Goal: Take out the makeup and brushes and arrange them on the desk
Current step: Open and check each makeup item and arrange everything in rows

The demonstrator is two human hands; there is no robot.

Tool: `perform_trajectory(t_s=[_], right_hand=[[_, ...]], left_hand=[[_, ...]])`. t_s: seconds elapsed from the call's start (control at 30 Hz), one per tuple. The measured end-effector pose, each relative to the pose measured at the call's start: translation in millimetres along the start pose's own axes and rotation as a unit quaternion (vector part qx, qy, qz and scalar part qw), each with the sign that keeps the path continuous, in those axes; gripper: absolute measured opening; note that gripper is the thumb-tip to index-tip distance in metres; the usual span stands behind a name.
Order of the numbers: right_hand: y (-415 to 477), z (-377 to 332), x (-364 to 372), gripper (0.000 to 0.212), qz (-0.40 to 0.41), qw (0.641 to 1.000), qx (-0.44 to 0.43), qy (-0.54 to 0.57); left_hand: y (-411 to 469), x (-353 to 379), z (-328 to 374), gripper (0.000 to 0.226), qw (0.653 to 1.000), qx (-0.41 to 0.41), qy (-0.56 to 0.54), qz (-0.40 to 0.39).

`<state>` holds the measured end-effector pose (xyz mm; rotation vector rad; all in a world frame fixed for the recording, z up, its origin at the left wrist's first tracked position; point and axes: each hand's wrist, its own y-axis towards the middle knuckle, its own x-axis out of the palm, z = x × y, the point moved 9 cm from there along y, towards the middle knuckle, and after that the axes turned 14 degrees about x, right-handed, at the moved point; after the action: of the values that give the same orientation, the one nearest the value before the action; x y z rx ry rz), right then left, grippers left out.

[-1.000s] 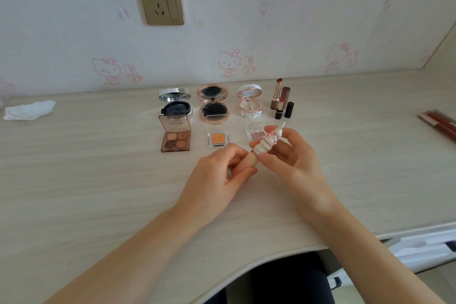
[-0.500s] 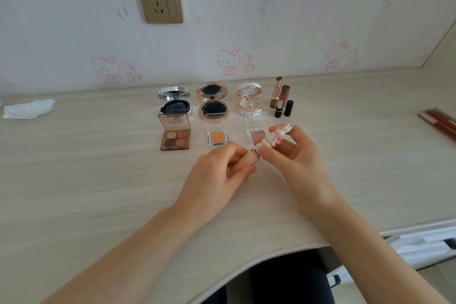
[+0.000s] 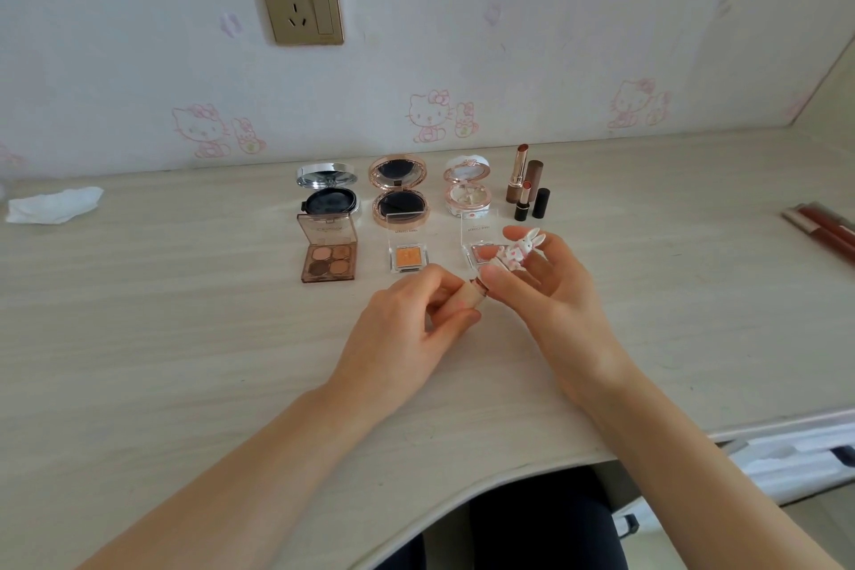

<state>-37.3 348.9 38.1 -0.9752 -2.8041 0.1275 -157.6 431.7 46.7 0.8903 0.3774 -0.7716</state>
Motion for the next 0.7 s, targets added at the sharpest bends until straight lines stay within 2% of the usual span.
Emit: perform_trajectory(t_s=[0.1, 0.43, 0.7], right_hand=[[1.0, -0.6, -3.0, 0.032, 0.022, 1.000, -0.006, -0.016], [1.8, 1.5, -6.9, 0.030, -0.010, 0.998, 0.003, 0.064], [-3.5, -4.6, -16.6, 0.028, 0.005, 0.998, 0.002, 0.059]], left_hand=[[0.1, -0.6, 0.4, 0.018, 1.000, -0.002, 0.003, 0.001], [0.7, -2.6, 3.1, 0.018, 1.000, -0.007, -0.007, 0.004], [0.0, -1.5, 12.1, 0.032, 1.000, -0.008, -0.020, 0.001]])
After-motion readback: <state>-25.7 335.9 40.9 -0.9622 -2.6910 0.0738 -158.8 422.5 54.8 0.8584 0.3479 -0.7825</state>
